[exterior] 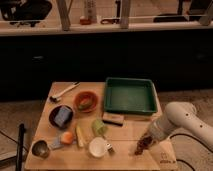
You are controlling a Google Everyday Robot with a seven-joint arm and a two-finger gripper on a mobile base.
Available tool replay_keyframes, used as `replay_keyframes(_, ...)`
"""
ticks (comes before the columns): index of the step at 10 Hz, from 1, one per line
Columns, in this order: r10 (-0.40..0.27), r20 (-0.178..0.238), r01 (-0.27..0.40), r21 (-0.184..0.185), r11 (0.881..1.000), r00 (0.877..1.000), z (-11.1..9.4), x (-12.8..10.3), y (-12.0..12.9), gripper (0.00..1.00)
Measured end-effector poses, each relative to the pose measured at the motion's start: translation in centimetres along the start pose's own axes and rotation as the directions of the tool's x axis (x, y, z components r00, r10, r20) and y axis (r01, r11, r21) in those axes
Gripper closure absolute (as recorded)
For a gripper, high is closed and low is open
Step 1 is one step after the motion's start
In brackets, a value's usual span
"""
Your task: Place grapes in table surface
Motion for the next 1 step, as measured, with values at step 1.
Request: replay_keyframes(1,-0.003,0.000,0.003,-0.001,1.000,1.000,0.00,0.02,-0.18,0.20)
